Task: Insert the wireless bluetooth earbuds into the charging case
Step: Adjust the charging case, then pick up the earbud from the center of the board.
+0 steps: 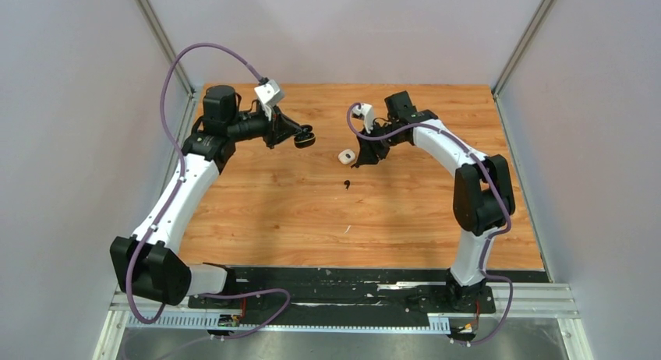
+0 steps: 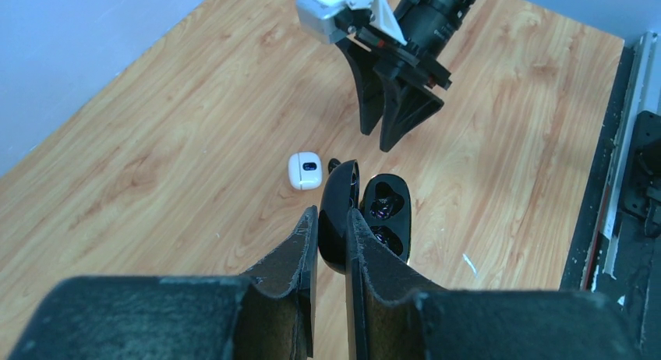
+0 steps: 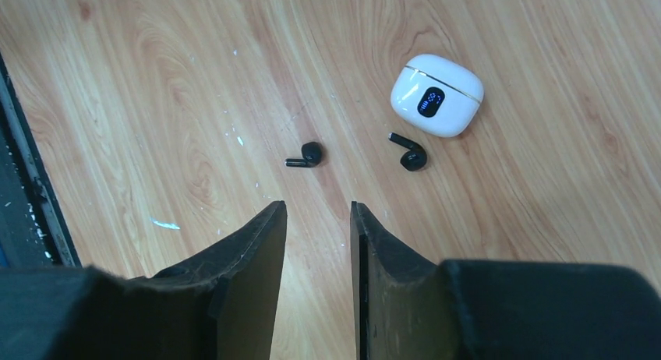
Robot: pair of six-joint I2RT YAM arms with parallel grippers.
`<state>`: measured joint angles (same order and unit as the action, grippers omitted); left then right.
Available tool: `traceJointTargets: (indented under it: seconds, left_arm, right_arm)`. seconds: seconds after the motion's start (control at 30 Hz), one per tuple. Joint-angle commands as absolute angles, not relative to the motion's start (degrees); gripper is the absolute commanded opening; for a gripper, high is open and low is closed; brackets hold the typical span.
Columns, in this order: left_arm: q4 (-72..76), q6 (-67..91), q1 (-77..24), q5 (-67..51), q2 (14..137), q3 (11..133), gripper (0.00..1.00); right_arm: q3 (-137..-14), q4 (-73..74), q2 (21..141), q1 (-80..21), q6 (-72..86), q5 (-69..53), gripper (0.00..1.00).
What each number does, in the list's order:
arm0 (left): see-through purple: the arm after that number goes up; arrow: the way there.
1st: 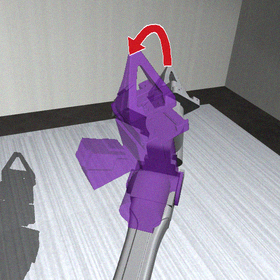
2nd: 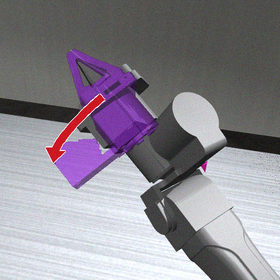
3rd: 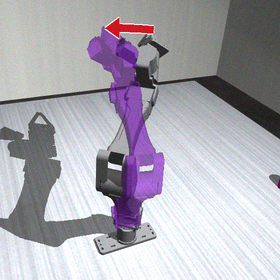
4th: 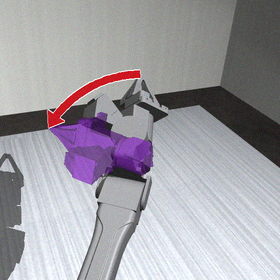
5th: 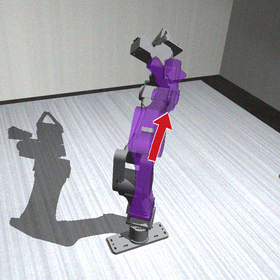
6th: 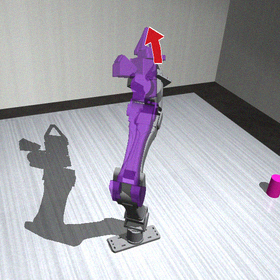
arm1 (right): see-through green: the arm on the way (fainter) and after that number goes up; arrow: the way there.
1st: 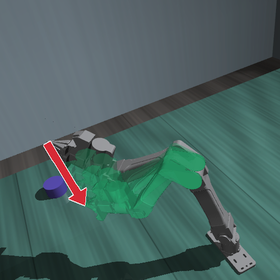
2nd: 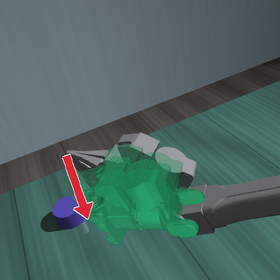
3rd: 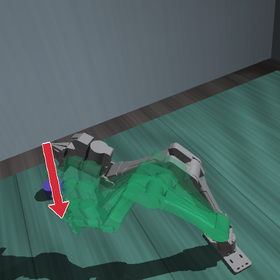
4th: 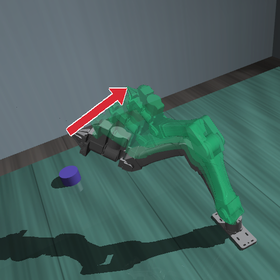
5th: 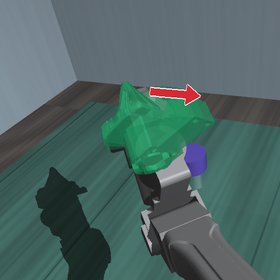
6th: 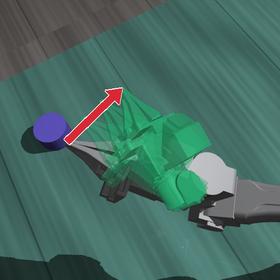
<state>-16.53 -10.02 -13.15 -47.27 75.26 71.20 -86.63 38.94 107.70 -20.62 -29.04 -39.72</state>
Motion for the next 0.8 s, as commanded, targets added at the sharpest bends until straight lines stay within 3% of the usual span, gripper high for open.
traceJointTargets:
  seconds: [0.0, 0.37, 0.53, 0.77]
  left_arm:
    - [-14.0, -7.5, -13.0, -46.4, 72.4, 70.8, 0.00]
    - [-12.2, -5.9, -12.9, -45.6, 71.8, 69.6, 0.00]
    - [-11.8, -5.7, -12.7, -45.2, 70.9, 68.8, 0.00]
    - [-11.4, -5.2, -12.6, -45.1, 69.9, 67.4, 0.00]
  right_arm:
    - [-88.0, 38.1, 109.9, -22.5, -30.8, -38.5, 0.34]
    - [-88.8, 34.9, 116.3, -27.6, -20.2, -32.8, 0.33]
    - [-87.8, 33.4, 117.2, -29.6, -18.7, -27.8, 0.40]
    - [-87.5, 32.3, 118.2, -30.5, -17.4, -24.5, 0.35]
